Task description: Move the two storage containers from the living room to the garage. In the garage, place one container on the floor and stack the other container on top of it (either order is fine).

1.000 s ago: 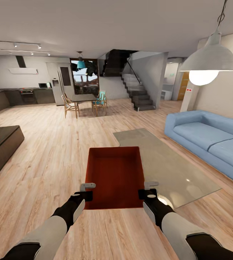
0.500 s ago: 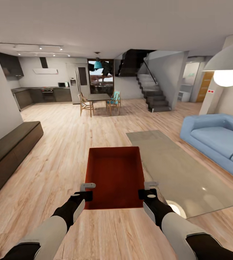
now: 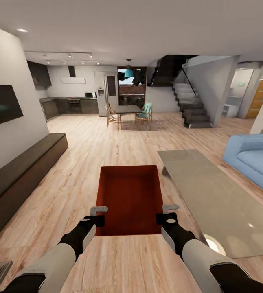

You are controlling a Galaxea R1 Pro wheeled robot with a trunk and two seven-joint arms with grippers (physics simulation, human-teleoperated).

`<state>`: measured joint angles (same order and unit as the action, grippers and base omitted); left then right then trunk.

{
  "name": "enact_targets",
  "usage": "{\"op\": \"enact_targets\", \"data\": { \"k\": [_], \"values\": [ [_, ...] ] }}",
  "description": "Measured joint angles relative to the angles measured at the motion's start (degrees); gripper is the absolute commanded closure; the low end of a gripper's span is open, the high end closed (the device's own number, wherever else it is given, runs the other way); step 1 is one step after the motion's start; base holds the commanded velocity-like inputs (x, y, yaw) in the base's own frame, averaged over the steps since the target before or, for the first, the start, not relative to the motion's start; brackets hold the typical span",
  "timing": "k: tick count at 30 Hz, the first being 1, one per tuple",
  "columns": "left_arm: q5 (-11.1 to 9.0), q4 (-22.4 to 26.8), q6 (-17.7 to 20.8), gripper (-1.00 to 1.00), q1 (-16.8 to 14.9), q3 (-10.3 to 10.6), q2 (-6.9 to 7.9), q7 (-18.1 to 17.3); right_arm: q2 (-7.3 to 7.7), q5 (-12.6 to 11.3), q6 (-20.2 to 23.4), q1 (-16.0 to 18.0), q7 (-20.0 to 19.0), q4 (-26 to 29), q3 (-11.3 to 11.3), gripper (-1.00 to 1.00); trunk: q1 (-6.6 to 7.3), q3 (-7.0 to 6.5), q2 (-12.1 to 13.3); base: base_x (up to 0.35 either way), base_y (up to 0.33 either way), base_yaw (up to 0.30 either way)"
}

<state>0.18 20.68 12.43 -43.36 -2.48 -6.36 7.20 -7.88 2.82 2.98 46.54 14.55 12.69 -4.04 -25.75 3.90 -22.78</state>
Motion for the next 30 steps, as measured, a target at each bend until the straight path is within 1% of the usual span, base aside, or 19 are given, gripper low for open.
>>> {"op": "enact_targets", "data": {
  "k": [3, 7, 30],
  "values": [
    [0.0, -0.1, -0.1, 1.0, 0.0, 0.0, 0.0, 0.0, 0.0, 0.0, 0.0, 0.0, 0.0, 0.0, 0.0, 1.0, 0.0, 0.0, 0.0, 0.035, 0.0, 0.238],
    [-0.2, -0.1, -0.1, 1.0, 0.0, 0.0, 0.02, 0.0, -0.01, 0.0, 0.0, 0.0, 0.0, 0.0, 0.0, 1.0, 0.03, 0.0, 0.0, 0.224, 0.0, 0.057],
    [-0.4, -0.2, -0.1, 1.0, 0.0, 0.1, 0.08, 0.0, -0.05, 0.1, 0.1, 0.0, 0.0, 0.0, 0.0, 1.0, 0.03, 0.0, 0.0, 0.312, 0.0, 0.002]
  ]
}}
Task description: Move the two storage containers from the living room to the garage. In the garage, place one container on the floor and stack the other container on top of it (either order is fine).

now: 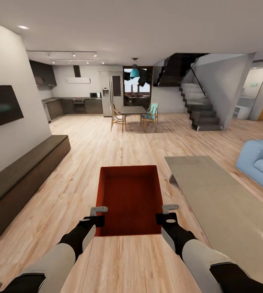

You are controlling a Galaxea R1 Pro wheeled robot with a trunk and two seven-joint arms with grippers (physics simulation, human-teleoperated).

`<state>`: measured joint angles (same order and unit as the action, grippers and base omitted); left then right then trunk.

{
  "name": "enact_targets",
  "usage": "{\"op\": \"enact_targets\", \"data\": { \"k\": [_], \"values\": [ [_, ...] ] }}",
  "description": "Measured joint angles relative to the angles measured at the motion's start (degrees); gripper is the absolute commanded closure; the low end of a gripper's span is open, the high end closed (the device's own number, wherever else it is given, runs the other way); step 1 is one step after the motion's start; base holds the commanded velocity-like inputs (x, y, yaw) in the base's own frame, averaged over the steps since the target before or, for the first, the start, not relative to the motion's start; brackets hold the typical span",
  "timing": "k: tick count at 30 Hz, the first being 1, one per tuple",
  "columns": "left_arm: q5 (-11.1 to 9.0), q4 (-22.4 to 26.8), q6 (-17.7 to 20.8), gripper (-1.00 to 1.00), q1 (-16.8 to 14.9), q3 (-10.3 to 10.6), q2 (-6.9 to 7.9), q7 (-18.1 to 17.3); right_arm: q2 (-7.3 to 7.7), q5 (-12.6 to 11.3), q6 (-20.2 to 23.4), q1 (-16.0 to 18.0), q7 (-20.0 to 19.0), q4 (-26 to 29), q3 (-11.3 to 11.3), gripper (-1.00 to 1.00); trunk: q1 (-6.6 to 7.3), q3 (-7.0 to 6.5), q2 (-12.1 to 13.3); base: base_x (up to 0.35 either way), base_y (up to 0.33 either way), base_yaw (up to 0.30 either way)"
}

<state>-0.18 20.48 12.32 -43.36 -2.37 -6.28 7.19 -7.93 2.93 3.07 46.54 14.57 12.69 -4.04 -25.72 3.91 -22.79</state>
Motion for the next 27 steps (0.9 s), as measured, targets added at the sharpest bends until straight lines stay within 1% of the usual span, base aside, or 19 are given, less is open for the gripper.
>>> {"op": "enact_targets", "data": {
  "k": [27],
  "values": [
    [0.0, 0.0, 0.1, 1.0, 0.0, 0.0, -0.01, 0.0, -0.02, 0.0, 0.0, 0.0, 0.0, 0.0, 0.0, 1.0, 0.0, 0.0, 0.0, 0.316, 0.0, 0.0]
  ]
}}
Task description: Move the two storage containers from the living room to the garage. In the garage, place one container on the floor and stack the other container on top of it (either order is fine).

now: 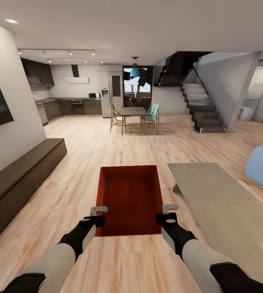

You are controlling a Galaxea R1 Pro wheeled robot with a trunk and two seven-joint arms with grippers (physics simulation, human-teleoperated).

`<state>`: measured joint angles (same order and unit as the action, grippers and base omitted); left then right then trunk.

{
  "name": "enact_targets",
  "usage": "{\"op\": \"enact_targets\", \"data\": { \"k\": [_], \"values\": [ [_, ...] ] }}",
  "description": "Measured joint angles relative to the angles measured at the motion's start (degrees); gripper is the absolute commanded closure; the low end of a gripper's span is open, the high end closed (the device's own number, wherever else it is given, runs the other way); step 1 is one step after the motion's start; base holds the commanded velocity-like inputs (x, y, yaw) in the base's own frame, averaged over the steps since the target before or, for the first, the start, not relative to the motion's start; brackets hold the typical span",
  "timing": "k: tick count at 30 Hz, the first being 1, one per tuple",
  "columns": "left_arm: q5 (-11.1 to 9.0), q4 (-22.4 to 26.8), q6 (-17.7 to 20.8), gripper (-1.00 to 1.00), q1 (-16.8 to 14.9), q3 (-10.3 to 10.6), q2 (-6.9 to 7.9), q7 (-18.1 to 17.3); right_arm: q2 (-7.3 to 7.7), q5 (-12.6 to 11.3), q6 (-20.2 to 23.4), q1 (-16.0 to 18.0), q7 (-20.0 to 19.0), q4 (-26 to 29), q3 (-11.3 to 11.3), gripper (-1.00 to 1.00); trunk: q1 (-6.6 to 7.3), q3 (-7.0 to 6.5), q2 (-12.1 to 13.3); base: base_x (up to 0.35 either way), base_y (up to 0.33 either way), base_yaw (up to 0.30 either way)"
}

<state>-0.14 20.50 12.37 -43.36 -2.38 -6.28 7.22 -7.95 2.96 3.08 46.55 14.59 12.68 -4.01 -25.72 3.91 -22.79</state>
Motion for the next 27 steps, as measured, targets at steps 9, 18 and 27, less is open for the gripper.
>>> {"op": "enact_targets", "data": {
  "k": [9, 18, 27],
  "values": [
    [0.0, 0.1, 0.0, 1.0, 0.0, 0.0, 0.01, 0.0, -0.01, 0.0, 0.0, 0.0, 0.0, 0.0, 0.0, 1.0, 0.0, 0.0, 0.0, 0.319, 0.0, 0.0],
    [0.0, 0.1, 0.1, 1.0, 0.0, 0.0, 0.02, 0.0, -0.02, 0.0, 0.1, 0.0, 0.0, 0.0, 0.1, 1.0, 0.0, 0.0, 0.0, 0.319, 0.0, 0.0],
    [-0.1, 0.0, -0.1, 1.0, 0.0, 0.0, 0.03, 0.0, -0.02, 0.0, 0.0, 0.0, 0.1, 0.1, -0.1, 1.0, 0.0, 0.0, 0.0, 0.319, 0.0, 0.0]
  ]
}}
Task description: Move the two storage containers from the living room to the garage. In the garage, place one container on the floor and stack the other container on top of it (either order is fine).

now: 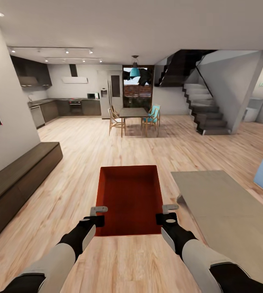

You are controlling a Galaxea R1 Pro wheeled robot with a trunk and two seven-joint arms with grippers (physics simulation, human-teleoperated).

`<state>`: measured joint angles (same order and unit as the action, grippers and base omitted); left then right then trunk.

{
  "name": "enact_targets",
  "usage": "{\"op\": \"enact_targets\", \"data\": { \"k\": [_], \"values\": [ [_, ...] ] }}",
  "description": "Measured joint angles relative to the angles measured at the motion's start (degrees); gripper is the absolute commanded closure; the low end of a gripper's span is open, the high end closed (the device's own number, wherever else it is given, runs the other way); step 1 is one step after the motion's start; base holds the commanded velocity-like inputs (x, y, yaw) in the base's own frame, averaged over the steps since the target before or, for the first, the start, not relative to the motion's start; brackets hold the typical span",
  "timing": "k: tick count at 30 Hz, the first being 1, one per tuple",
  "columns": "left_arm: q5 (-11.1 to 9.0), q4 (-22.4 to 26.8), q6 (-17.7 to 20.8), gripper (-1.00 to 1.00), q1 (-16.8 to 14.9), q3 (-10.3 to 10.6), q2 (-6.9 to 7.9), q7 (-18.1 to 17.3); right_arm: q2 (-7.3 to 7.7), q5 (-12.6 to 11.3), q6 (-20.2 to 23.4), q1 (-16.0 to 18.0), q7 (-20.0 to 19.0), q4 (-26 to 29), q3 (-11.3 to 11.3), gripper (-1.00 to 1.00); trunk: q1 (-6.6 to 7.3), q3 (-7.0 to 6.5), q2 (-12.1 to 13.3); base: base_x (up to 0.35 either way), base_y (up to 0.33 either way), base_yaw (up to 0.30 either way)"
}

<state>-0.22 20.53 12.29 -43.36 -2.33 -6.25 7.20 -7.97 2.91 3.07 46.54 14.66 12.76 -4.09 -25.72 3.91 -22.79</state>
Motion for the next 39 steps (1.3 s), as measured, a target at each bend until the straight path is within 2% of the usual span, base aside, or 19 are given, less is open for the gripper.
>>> {"op": "enact_targets", "data": {
  "k": [39],
  "values": [
    [0.0, 0.0, 0.1, 1.0, 0.0, 0.0, 0.0, 0.0, -0.01, 0.0, 0.0, 0.0, 0.0, 0.0, 0.1, 1.0, 0.0, 0.0, 0.0, 0.321, 0.0, 0.0]
  ]
}}
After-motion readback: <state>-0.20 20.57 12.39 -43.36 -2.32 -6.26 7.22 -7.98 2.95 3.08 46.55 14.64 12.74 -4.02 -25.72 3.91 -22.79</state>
